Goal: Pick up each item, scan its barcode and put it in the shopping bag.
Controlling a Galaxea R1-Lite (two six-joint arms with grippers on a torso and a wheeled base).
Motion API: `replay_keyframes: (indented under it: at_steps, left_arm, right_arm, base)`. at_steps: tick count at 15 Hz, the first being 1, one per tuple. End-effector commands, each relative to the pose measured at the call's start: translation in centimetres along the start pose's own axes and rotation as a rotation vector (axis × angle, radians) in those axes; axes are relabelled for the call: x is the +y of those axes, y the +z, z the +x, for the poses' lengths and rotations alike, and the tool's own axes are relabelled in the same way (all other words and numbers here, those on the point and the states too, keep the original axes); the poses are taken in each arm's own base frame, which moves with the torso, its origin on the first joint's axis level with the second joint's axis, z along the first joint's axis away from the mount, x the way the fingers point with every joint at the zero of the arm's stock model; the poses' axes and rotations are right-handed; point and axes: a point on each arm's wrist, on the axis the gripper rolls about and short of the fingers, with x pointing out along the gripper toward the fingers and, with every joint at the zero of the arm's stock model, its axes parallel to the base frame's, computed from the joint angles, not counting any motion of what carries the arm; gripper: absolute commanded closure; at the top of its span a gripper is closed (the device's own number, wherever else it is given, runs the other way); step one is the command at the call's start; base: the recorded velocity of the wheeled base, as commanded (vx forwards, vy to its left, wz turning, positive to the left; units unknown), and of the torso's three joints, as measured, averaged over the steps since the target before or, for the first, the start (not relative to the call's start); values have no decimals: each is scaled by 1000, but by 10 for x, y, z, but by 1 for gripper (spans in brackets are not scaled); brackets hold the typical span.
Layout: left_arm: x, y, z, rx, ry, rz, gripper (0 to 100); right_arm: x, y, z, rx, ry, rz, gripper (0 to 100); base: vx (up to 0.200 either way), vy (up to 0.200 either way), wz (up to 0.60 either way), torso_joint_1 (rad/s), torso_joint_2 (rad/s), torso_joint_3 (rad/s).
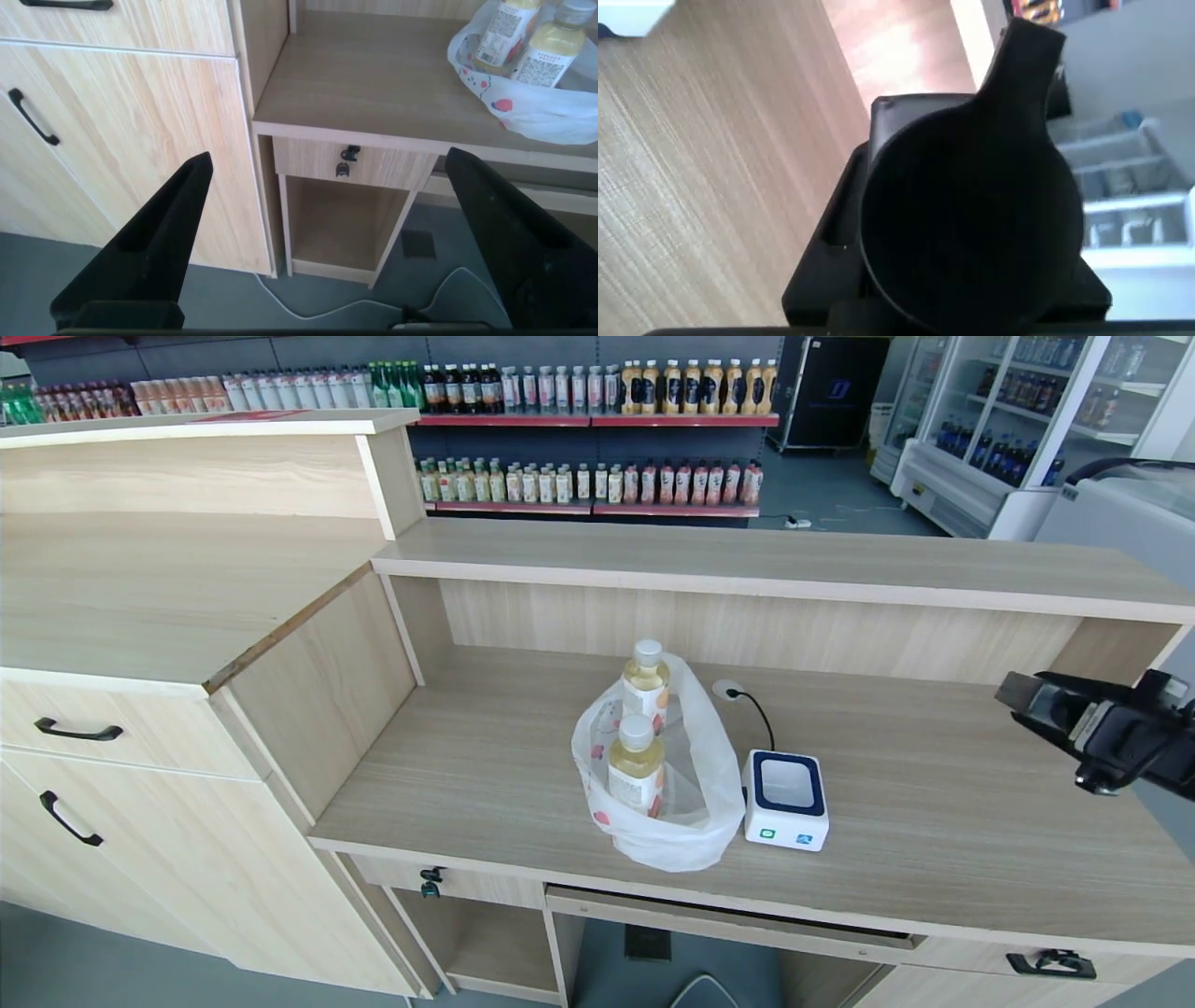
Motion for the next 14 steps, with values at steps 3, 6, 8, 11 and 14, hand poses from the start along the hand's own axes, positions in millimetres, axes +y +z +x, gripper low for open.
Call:
replay_keyframes:
  at_steps: [3,6,8,11,14]
  left_arm:
    - [0,0,0,-1,0,0,0]
    - [0,0,0,-1,0,0,0]
    - [0,0,0,-1,0,0,0]
    - [0,0,0,-1,0,0,0]
    - [0,0,0,-1,0,0,0]
  right_arm:
    - [-6,101,-2,-401,-41,-584,100]
    - [1,153,-11,-626,-153,-886,100]
    - [4,175,-19,-726,-238,-995,100]
    - [4,183,-30,-749,-344,-1174,100]
    - [-9,187,-47,-761,-455,-1231,100]
  base:
    - [0,0,0,0,0,0]
    - [0,0,0,0,0,0]
    - [0,0,0,0,0,0]
    - [0,0,0,0,0,0]
    - [0,0,0,0,0,0]
